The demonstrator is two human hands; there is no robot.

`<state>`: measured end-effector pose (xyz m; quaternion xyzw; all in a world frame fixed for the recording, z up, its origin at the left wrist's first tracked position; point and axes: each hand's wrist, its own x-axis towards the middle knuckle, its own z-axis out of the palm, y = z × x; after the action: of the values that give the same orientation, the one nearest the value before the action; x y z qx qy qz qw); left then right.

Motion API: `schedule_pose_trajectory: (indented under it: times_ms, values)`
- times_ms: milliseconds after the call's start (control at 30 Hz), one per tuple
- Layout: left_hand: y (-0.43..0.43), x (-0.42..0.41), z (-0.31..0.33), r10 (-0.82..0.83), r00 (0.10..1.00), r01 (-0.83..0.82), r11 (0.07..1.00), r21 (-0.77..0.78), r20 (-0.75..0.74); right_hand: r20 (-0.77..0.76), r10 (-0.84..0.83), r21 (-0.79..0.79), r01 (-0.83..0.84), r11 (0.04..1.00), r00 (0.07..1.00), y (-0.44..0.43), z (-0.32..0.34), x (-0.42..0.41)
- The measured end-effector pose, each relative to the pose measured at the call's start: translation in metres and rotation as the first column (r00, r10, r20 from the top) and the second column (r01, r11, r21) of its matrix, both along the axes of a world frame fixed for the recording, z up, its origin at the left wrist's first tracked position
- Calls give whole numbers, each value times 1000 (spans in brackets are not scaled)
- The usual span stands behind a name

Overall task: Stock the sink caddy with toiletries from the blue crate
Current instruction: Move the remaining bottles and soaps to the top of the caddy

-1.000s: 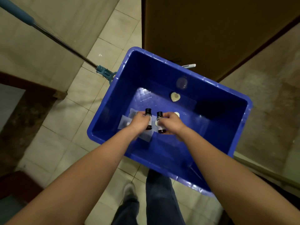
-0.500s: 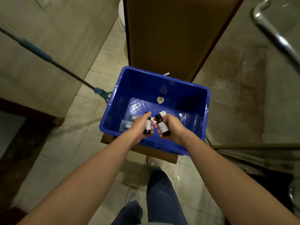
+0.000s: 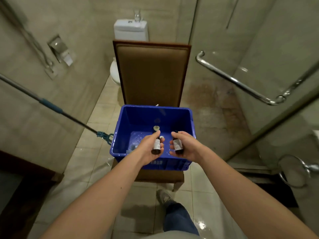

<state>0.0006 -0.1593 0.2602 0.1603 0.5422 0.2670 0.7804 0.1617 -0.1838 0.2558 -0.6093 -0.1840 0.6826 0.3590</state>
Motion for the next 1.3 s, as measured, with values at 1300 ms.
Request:
schedule_pose_trajectory:
  times_ms: [1300]
  values:
    - [-285, 353, 136, -925, 351, 901, 291, 323, -147, 156, -723, 189, 698, 690, 673, -439, 155, 278]
